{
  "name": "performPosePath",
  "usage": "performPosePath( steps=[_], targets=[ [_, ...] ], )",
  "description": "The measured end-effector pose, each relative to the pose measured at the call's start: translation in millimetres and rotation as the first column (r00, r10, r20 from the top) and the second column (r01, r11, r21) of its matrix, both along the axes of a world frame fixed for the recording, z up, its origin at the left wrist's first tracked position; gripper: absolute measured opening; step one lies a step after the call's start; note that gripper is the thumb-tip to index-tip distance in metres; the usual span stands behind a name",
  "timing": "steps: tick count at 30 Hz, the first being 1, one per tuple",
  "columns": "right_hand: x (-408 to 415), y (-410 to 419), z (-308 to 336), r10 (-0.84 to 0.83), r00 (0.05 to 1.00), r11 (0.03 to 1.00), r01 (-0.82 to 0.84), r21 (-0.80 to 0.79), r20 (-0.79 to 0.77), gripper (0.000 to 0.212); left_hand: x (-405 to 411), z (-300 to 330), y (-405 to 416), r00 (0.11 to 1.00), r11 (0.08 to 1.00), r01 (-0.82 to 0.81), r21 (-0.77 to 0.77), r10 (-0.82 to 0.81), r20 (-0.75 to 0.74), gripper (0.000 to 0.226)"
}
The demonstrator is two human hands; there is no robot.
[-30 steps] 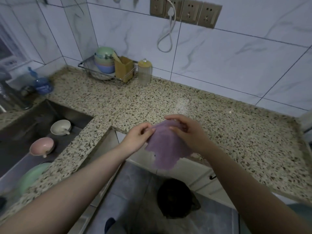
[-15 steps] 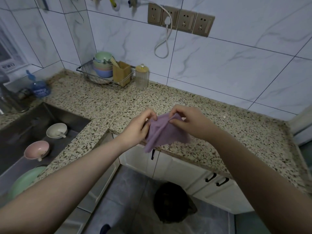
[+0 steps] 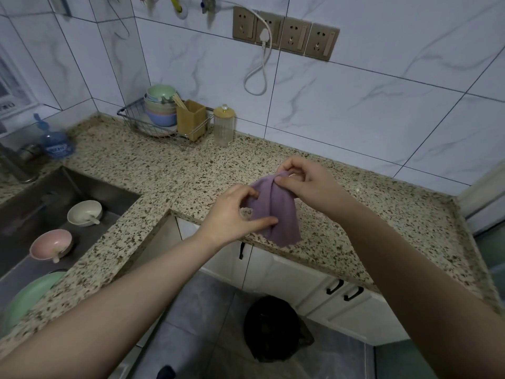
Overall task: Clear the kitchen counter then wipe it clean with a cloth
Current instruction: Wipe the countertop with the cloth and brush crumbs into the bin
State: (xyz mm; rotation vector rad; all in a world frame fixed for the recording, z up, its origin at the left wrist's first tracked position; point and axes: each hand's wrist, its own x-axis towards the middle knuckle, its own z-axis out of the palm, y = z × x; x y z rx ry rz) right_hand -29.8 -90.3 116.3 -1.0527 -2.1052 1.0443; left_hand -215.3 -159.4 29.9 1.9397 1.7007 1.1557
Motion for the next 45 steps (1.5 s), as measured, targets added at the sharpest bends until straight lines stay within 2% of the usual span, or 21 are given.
performPosePath(
  steps=[5,11,18,24,28,32,36,38,40,42,45],
  targets=[
    [8,-2,3,-0.012,0.999,0.999,0.011,-0.03,-0.034,0.006,13,5,8,0.998,0.997,-0.06,0.045,0.059,0.022,0.01],
    [20,0,3,-0.061,0.994,0.991,0.049,0.128,0.089,0.01,1,9,14,0.999,0.997,-0.048,0.066,0.047,0.024,0.02],
    [15,-2,-2,-0.087,0.988,0.986,0.067,0.151,0.129,0.011,-24,17,22,0.998,0.996,-0.003,0.093,0.008,-0.056,0.014],
    [-3,-1,-8,-0.149,0.977,0.972,0.115,0.207,0.155,0.014,-55,27,34,0.988,0.992,0.116,0.057,-0.11,-0.104,0.012],
    [-22,3,-10,-0.178,0.95,0.953,0.101,0.287,0.258,0.013,-80,32,43,0.989,0.989,0.15,-0.016,-0.15,-0.011,0.013],
    [-50,4,-15,-0.216,0.949,0.939,0.138,0.314,0.228,0.012,-114,35,46,0.974,0.969,0.216,-0.117,-0.206,0.09,0.017],
    [-89,8,-27,-0.202,0.968,0.956,0.161,0.247,0.151,0.02,-160,32,46,0.968,0.971,0.223,-0.087,-0.21,0.14,0.019],
    [-115,12,-38,-0.181,0.974,0.967,0.151,0.206,0.137,0.025,-185,27,45,0.971,0.983,0.161,-0.084,-0.142,0.193,0.026],
    [-145,17,-52,-0.165,0.983,0.981,0.154,0.116,0.083,0.025,-212,19,43,0.943,0.987,0.066,-0.143,-0.015,0.332,0.033],
    [-177,20,-69,-0.135,0.991,0.991,0.135,-0.022,-0.011,0.022,-241,6,40,0.887,0.969,0.006,-0.247,0.109,0.448,0.023],
    [-222,17,-95,-0.081,0.993,0.986,0.068,-0.155,-0.084,0.021,-276,-17,32,0.871,0.96,-0.041,-0.276,0.169,0.461,0.007]
  ],
)
